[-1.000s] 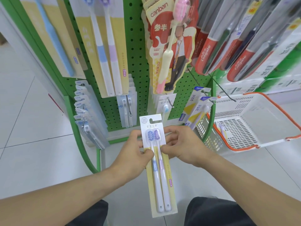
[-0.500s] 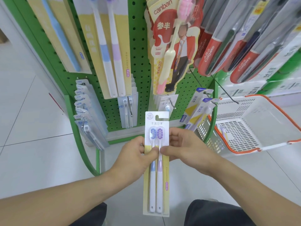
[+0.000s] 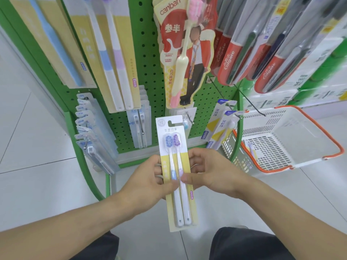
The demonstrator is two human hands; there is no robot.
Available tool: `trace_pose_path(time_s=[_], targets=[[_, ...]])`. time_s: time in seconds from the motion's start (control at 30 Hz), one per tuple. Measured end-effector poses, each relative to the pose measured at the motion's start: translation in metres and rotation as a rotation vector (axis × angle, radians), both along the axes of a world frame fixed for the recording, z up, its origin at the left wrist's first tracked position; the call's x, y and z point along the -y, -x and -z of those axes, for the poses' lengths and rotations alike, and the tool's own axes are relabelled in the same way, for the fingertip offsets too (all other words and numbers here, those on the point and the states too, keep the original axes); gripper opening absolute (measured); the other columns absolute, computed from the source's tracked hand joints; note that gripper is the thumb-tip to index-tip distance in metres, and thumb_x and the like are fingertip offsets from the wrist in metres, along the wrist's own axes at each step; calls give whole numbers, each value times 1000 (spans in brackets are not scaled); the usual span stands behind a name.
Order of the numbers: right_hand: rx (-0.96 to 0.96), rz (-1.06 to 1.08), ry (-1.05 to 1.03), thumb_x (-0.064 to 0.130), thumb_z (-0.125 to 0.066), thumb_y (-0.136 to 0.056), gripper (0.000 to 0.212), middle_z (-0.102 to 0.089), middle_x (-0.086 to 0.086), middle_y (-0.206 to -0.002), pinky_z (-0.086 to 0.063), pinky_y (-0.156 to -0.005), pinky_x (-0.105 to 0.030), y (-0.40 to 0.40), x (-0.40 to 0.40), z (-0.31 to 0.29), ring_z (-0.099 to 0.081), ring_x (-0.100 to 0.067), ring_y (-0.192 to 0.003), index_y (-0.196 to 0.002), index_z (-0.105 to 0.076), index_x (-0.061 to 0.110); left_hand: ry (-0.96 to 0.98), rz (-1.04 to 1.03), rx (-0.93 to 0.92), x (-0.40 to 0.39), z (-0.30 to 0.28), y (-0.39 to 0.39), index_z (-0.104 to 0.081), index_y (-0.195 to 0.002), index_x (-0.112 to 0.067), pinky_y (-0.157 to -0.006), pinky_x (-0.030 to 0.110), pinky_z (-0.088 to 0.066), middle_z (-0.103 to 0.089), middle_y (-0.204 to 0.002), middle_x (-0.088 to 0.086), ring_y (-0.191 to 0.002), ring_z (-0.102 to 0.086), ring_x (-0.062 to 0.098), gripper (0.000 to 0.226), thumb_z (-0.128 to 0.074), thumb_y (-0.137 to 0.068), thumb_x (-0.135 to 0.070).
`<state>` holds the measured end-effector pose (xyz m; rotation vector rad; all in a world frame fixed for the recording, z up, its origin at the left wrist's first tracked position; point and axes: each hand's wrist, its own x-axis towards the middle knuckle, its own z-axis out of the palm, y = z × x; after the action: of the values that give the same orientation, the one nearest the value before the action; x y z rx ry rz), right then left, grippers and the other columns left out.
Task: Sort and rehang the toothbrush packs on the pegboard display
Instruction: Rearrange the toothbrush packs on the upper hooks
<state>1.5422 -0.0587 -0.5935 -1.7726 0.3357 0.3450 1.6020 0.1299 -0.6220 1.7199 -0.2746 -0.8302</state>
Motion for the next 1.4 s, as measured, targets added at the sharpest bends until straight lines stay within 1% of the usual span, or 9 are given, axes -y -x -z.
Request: trace_pose_path(time_s=[0.13, 0.27, 0.43, 0.6, 0.7, 0.87, 1.07, 1.27, 1.4], targets=[[-3, -27, 6, -10, -80, -79, 39, -71, -13, -93, -61, -68, -34, 1, 6, -4, -67, -16, -73, -112, -66, 5, 27, 64, -13, -2, 2, 0, -54, -123, -17, -83, 54, -61, -77, -106, 5, -94, -75, 27, 42, -74, -88, -4], [4, 109, -103, -15, -74, -80, 34, -73, -19, -97, -63, -70, -42, -1, 5, -6, -72, -26, -82, -110, -65, 0, 24, 244, -84, -5, 3, 3, -55, -127, -16, -77, 43, -63, -77, -107, 9, -94, -76, 28, 37, -69, -94, -10], [-74, -2, -160, -7, -67, -91, 30, -75, -19, -111, -64, -79, -45, 1, 1, -8, -73, -36, -100, -119, -69, 3, 18, 265, -51, -8, 3, 0, -54, -132, -18, -83, 51, -61, -76, -108, 10, -96, -75, 29, 41, -68, -95, -8], [-77, 50, -110, -6, -67, -91, 22, -77, -17, -102, -65, -72, -42, 1, -1, -7, -75, -34, -90, -111, -72, 1, -16, 449, -155, -19, 4, 2, -50, -135, -21, -88, 49, -60, -75, -112, 12, -99, -74, 34, 48, -70, -94, -8], [-90, 74, -116, -4, -65, -92, 22, -77, -15, -102, -64, -76, -44, 0, -3, -4, -75, -30, -88, -111, -73, 4, -29, 435, -152, -20, 6, 4, -53, -133, -19, -88, 56, -59, -75, -112, 15, -96, -74, 40, 46, -70, -93, -4], [-83, -15, -126, 4, -65, -97, 21, -77, -13, -106, -64, -79, -46, 4, -4, -4, -75, -34, -98, -118, -71, 5, -66, 499, -149, -23, 7, 5, -53, -132, -24, -89, 53, -59, -75, -113, 11, -99, -74, 34, 49, -71, -91, -2], [-30, 21, -120, 0, -65, -95, 20, -77, -17, -104, -64, -75, -49, 3, -5, -4, -73, -40, -96, -114, -73, 2, -20, 522, -200, -27, 4, 4, -51, -135, -18, -91, 55, -58, -73, -115, 18, -101, -72, 41, 55, -72, -88, 3], [-21, 78, -77, -4, -66, -93, 17, -78, -17, -95, -64, -63, -40, 2, -11, -5, -75, -37, -85, -108, -73, 0, -67, 481, -142, -27, 6, 5, -51, -133, -17, -90, 49, -59, -76, -109, 12, -96, -75, 35, 55, -73, -88, 4], [-69, 57, -46, 0, -65, -93, 17, -78, -17, -99, -65, -69, -44, 4, -13, -3, -75, -35, -89, -108, -73, 2, -92, 507, -115, -26, 5, 8, -50, -135, -20, -91, 50, -59, -75, -113, 9, -94, -76, 32, 56, -74, -88, 1]])
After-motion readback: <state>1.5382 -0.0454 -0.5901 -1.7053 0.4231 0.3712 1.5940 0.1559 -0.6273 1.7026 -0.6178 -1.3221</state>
